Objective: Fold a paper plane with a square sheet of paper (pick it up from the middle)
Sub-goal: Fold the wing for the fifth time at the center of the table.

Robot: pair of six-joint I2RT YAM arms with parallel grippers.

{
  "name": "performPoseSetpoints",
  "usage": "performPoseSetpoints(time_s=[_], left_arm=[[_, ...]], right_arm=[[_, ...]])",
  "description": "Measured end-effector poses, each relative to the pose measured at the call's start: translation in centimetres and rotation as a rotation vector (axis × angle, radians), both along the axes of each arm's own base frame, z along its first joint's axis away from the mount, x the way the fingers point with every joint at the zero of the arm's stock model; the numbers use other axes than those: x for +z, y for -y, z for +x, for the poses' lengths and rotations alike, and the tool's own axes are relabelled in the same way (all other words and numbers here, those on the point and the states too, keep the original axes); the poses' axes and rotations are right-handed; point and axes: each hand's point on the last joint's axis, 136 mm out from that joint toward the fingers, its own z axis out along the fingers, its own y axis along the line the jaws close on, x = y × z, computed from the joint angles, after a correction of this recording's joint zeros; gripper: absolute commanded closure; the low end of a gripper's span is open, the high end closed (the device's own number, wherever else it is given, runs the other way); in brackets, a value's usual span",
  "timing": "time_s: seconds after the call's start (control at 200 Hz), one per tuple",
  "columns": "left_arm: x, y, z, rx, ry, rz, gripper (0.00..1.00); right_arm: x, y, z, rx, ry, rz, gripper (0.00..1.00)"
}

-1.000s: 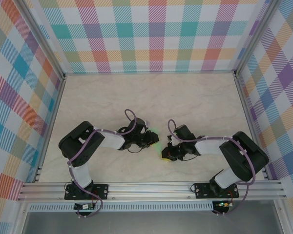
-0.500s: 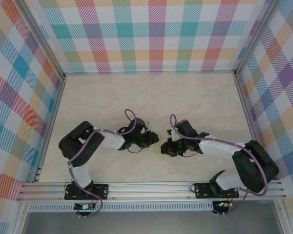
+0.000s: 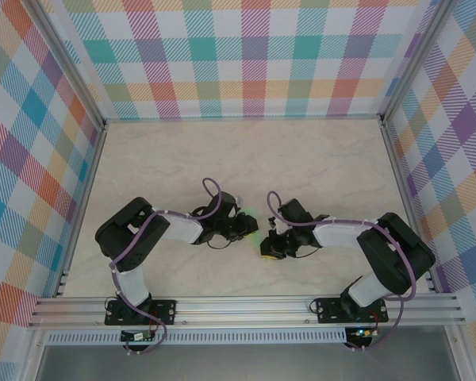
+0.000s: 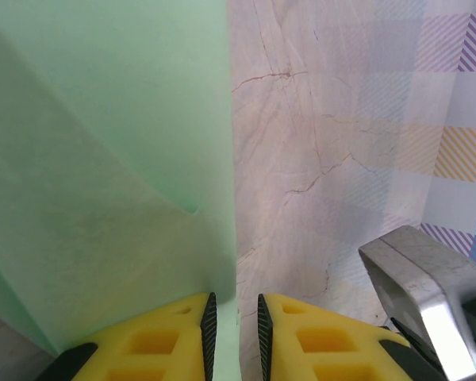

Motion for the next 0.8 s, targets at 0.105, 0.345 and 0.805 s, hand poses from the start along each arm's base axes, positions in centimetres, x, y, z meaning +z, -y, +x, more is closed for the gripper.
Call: performPoseSetpoints(time_s=[0.105,0.345,0.805], left_arm=[[0.0,0.0,0.0,0.0,-0.001,0.0,0.77],[0.0,0.0,-0.1,-0.003,-0.002,-0.001,0.77],[-0.1,0.0,-0.1,-0.003,-0.003,-0.001,0.77]], right_arm=[[-0.5,0.4,-0.4,0.001,0.001,-0.008,0.88],[-0.5,0.8,-0.8,0.0,0.024,0.001,0.88],[1.5,2.0,-1.7,-0.011,0.051,-0.009,0.87]])
